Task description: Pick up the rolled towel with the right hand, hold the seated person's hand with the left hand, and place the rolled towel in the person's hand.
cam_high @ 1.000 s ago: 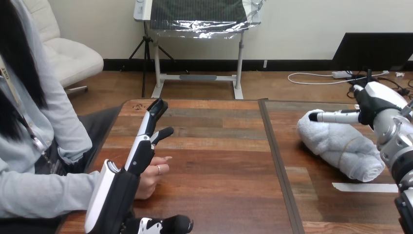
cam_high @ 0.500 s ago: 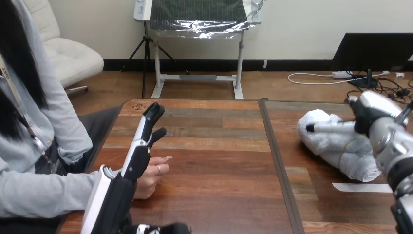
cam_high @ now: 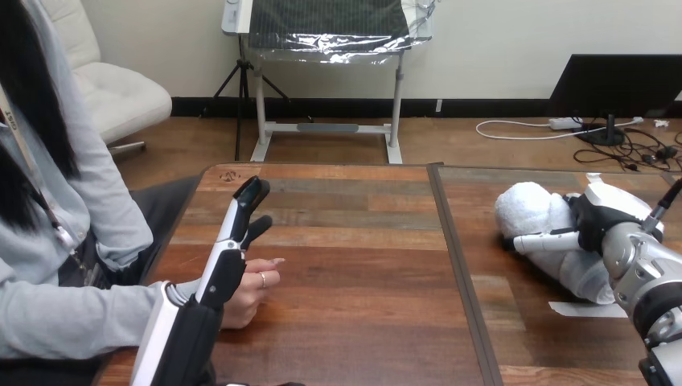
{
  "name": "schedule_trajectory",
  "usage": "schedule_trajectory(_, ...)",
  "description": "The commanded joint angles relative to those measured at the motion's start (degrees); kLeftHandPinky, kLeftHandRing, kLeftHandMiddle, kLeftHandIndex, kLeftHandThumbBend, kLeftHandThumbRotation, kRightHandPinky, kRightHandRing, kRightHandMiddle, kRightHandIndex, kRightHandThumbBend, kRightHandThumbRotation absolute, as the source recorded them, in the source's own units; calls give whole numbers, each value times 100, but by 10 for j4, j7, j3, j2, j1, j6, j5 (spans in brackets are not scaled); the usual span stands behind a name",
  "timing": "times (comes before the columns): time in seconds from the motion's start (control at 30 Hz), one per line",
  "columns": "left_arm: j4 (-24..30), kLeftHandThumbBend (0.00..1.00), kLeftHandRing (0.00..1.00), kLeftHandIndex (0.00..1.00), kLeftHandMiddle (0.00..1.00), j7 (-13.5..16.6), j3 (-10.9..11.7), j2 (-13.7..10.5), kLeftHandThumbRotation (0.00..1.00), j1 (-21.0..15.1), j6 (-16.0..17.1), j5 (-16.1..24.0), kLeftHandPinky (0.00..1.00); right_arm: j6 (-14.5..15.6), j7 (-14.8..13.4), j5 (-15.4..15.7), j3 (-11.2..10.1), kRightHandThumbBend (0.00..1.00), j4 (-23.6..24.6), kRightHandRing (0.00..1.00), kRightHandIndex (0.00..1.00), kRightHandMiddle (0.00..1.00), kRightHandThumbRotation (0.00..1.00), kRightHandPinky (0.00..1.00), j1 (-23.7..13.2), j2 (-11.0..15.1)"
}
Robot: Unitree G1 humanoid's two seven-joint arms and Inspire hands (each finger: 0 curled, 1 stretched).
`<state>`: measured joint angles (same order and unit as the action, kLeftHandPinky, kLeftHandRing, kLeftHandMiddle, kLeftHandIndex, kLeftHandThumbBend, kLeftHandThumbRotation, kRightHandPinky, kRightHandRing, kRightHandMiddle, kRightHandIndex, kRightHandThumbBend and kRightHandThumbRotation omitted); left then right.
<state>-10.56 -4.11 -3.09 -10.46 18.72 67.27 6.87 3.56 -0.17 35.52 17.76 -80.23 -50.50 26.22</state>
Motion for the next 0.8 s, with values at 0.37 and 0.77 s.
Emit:
schedule_trajectory(0.37, 61, 100, 100, 100, 100, 6, 10, 6, 80, 6, 15, 0, 96, 9, 36, 15, 22, 95, 1, 67, 80, 73, 68, 43, 19, -23)
schedule_trajectory(0.77, 75, 100, 100, 100, 100, 5, 12, 4, 78, 16, 26, -1, 95, 19, 44, 26, 39, 95, 0, 70, 76, 73, 69, 42, 26, -27)
